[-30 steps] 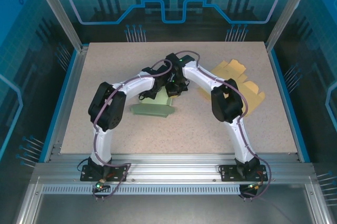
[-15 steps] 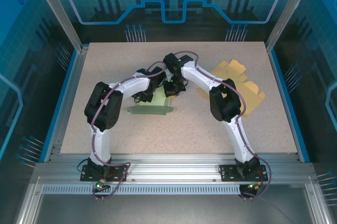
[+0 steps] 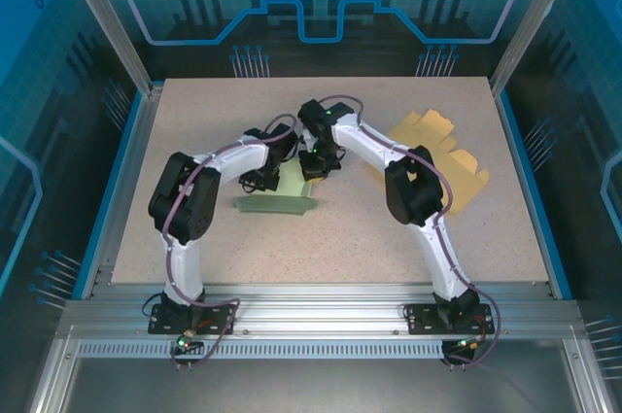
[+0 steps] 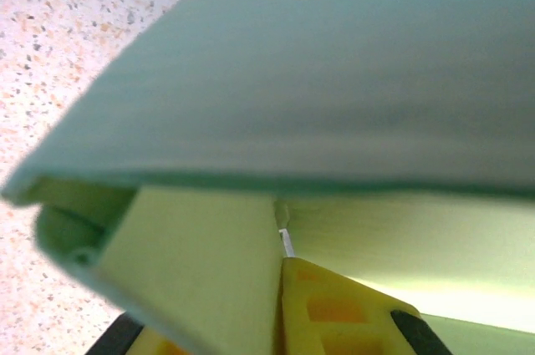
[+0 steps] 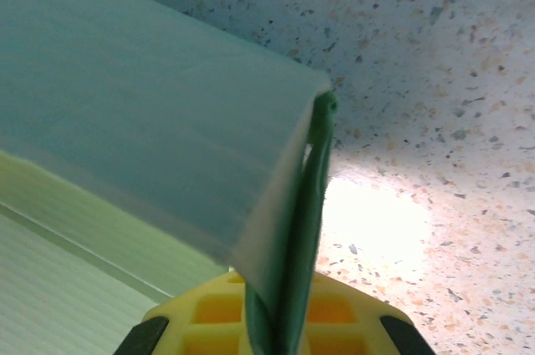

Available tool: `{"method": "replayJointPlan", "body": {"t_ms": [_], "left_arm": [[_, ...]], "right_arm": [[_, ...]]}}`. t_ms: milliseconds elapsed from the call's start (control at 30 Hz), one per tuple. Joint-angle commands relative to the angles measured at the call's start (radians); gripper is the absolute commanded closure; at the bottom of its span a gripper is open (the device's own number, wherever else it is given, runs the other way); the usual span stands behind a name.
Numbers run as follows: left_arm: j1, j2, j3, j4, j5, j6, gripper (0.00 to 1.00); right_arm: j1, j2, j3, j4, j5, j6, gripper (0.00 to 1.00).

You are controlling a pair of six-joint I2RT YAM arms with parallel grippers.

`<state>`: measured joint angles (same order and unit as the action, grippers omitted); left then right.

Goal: Fold the paper box

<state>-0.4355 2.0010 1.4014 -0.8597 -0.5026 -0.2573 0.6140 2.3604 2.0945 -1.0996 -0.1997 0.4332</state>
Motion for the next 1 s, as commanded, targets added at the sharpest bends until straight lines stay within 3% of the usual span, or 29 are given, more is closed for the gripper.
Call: {"method": "replayJointPlan", "body": {"t_ms": [0,233,367,467,633,867,967], "left_arm": [[-0.007,0.077,-0.005,-0.169,-0.133,0.01,0.89],[-0.018,0.097,0.016,-0.212,-0.161,-0.022,0.89],[-0.021,0.059,0.001,-0.169,-0.082,-0.019,0.72],[-0.021,-0.028,-0.009,-0.115,0.007,-0.007,0.64],[-0.021,-0.185,-0.001,-0.042,0.122,0.001,0.41],[-0.014,-0.335,-0.034,0.025,0.177,-0.014,0.32],[0.007,-0.394,-0.075,0.076,0.251,-0.028,0.27]], "right_arm": [[0.008,0.048,0.01,-0.011,0.049,-0.009,1.0],[0.016,0.061,0.025,-0.016,0.047,-0.003,1.0],[0.02,0.078,0.043,-0.027,0.058,-0.002,1.0],[0.022,0.086,0.062,-0.045,0.073,-0.006,1.0],[0.029,0.092,0.078,-0.08,0.114,-0.013,1.0],[0.03,0.095,0.083,-0.123,0.154,-0.028,1.0],[0.029,0.112,0.117,-0.167,0.176,-0.046,1.0]]}}
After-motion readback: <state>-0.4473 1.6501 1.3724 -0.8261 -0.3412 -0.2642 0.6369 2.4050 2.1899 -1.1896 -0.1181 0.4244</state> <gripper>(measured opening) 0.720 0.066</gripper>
